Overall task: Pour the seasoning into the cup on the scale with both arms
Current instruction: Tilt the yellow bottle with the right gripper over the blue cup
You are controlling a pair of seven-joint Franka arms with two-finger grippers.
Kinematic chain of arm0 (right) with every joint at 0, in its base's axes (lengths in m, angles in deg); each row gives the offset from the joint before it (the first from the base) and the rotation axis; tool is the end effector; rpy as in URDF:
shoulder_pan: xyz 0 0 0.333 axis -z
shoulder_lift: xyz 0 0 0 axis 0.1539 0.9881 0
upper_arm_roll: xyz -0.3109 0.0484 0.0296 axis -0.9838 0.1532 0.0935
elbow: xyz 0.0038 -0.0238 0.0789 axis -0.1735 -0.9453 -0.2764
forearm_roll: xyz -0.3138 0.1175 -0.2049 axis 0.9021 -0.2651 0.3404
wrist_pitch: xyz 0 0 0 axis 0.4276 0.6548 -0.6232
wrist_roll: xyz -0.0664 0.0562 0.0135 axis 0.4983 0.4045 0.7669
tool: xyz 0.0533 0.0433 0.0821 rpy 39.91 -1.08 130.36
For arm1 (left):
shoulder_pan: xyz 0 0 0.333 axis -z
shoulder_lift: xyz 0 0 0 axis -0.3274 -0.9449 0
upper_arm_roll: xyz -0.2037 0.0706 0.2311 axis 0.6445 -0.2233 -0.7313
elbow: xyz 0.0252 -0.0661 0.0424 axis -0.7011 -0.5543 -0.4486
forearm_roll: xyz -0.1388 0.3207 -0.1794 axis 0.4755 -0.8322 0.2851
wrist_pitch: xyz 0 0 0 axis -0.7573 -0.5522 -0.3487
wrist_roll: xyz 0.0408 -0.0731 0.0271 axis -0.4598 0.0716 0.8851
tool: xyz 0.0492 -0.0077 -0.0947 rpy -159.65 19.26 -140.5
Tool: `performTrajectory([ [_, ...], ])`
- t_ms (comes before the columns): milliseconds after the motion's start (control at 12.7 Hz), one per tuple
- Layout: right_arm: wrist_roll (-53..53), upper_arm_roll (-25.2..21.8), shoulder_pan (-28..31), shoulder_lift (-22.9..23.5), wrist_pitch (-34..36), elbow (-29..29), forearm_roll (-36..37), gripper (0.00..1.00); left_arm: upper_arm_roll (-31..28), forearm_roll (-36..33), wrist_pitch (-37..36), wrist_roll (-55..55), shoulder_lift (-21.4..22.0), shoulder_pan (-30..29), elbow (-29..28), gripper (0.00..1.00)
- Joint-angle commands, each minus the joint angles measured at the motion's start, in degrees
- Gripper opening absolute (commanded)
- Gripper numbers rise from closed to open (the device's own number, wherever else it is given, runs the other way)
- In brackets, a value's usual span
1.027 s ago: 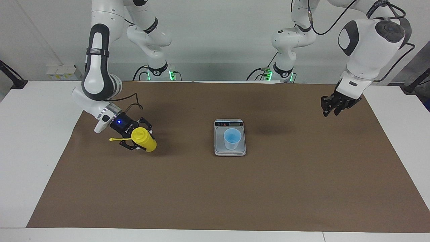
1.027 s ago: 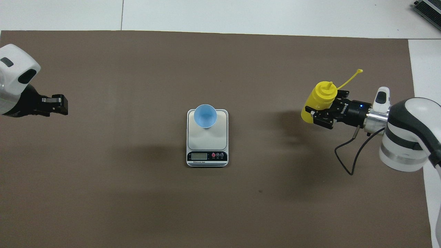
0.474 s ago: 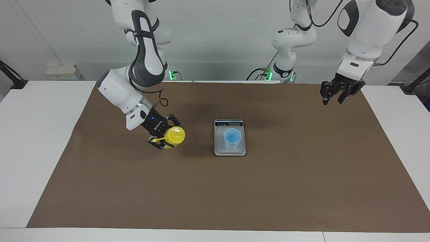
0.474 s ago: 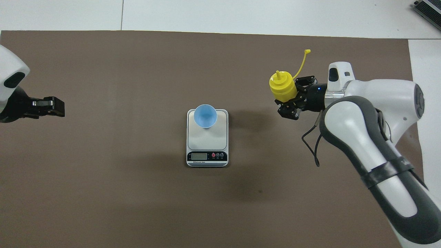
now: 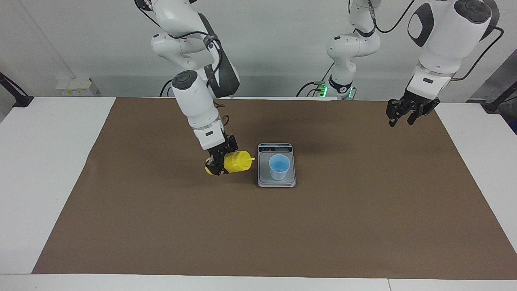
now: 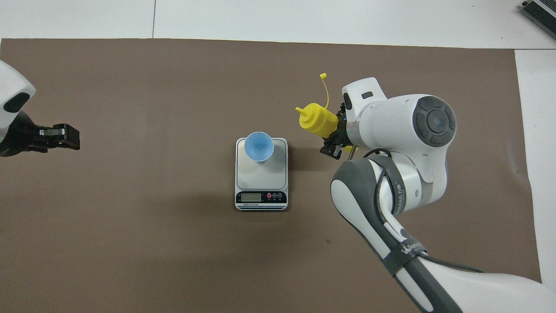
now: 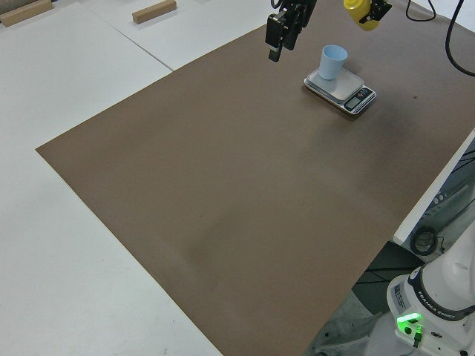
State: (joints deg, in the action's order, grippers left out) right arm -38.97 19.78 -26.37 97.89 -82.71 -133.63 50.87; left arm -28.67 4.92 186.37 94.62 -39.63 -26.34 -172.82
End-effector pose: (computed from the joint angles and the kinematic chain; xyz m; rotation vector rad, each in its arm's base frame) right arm 0.5955 0.2299 0.4174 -2.5490 -1.6955 -0.4385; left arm 0.5438 -0.0501 0.5910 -3.1029 -0.0705 -0.0569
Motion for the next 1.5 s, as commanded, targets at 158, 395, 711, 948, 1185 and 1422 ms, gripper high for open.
performTrajectory([
  [158, 2.68, 0.12, -3.74, 1.95, 4.64, 2.97, 18.8, 0.0, -14.04, 0.51, -0.12, 0.33, 1.11, 13.65, -1.06, 0.63],
  [395, 5.9, -0.23, -6.45, 2.39, 6.04, 3.32, 24.68, 0.0, -13.95, 0.51, -0.03, 0.33, 0.93, 13.56, -0.98, 0.62],
  [711, 15.06, 0.03, -8.92, 5.63, 12.09, 8.23, 39.19, 0.0, -13.87, 0.6, 0.67, 0.33, -0.56, 13.38, -0.45, 0.59],
  [948, 18.14, 0.03, -10.07, 9.15, 17.2, 12.63, 46.48, 0.0, -13.78, 0.6, 0.41, 0.33, -3.37, 13.47, 2.18, 0.57],
  [1185, 21.04, 0.21, -11.92, 11.44, 23.27, 17.56, 51.76, 0.0, -13.95, 0.51, 0.5, 0.33, -3.11, 14.26, 3.5, 0.78],
  [1422, 25.34, 0.12, -14.38, 11.27, 24.24, 17.56, 55.63, 0.0, -13.95, 0.43, -3.69, 0.33, -4.95, 14.0, 9.46, 0.81],
])
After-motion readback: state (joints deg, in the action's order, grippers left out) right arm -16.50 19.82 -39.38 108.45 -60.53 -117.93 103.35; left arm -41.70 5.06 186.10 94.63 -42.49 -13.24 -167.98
